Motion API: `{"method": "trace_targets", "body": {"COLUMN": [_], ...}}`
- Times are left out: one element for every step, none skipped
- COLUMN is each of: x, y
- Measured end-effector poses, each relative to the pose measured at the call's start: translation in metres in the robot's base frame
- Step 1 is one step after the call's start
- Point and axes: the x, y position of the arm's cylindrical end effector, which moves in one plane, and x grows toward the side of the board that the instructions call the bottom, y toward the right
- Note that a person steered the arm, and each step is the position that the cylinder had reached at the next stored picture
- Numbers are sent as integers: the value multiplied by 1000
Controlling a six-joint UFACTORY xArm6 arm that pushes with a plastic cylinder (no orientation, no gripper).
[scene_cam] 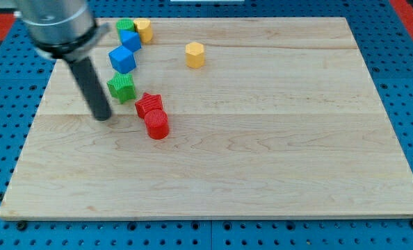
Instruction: Separate the red star from the red circle which is at the middle of the board
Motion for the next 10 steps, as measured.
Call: {"method": "trace_targets", "body": {"x": [-37,-49,-2,-3,7,21,-16,-22,-24,-38], "y": [5,-11,12,77,74,111,124,131,142,172]}}
